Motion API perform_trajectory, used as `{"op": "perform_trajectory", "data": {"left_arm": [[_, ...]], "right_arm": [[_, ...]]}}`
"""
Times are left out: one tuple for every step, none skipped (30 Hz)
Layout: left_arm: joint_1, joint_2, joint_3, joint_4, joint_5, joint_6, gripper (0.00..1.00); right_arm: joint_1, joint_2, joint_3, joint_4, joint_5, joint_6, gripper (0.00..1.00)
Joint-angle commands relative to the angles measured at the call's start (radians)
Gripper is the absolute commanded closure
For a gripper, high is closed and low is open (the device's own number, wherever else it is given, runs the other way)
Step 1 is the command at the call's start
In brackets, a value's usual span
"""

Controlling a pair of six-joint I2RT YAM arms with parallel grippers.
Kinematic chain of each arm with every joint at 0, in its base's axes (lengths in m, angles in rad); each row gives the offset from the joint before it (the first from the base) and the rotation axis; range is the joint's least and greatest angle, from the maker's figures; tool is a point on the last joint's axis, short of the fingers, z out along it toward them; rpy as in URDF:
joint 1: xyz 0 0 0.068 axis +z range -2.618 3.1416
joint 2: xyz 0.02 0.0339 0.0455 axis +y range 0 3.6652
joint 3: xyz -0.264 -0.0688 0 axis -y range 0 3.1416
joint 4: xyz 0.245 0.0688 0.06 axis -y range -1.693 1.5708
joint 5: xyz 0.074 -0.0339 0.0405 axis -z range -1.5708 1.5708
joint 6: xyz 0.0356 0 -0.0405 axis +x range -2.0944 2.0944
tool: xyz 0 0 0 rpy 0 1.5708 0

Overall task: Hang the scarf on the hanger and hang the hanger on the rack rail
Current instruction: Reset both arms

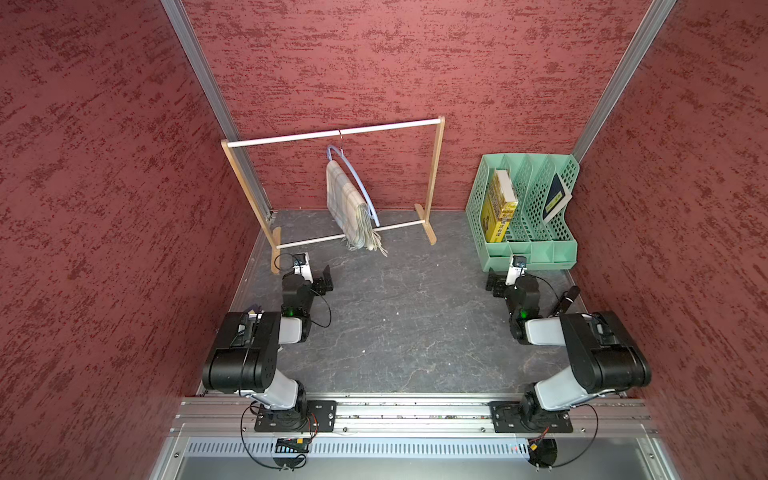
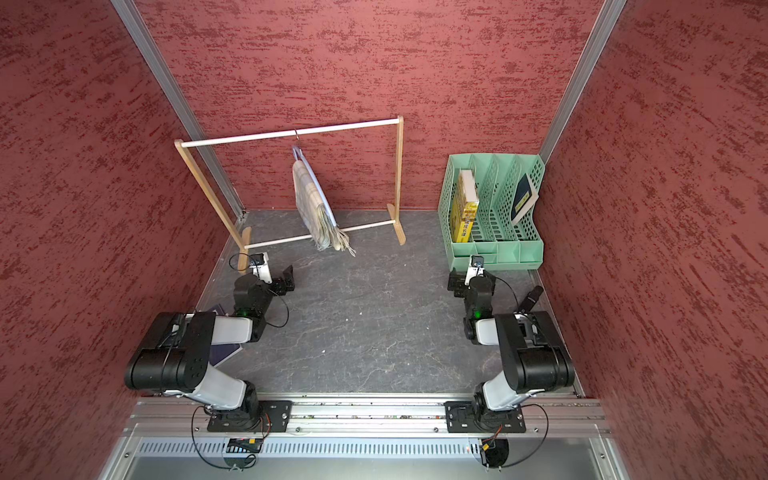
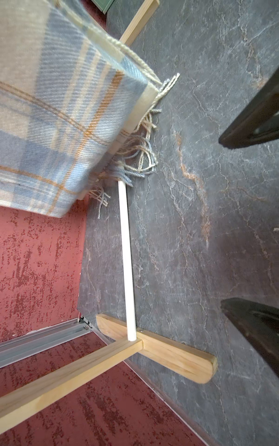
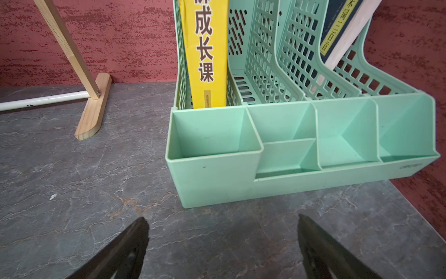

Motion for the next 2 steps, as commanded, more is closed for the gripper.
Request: {"op": "perform_trajectory", "data": {"left_arm": [[0.003,-0.006,0.011,0.012,0.004,0.007,0.00],[0.003,-0.004,0.010,0.016,0.004,0.008,0.00]], "right_arm": [[-0.005,-0.010,0.014,0.027,-0.017,-0.001,0.02],[-0.006,-0.009,0.013,0.028,-0.017,-0.001,0.02]]}}
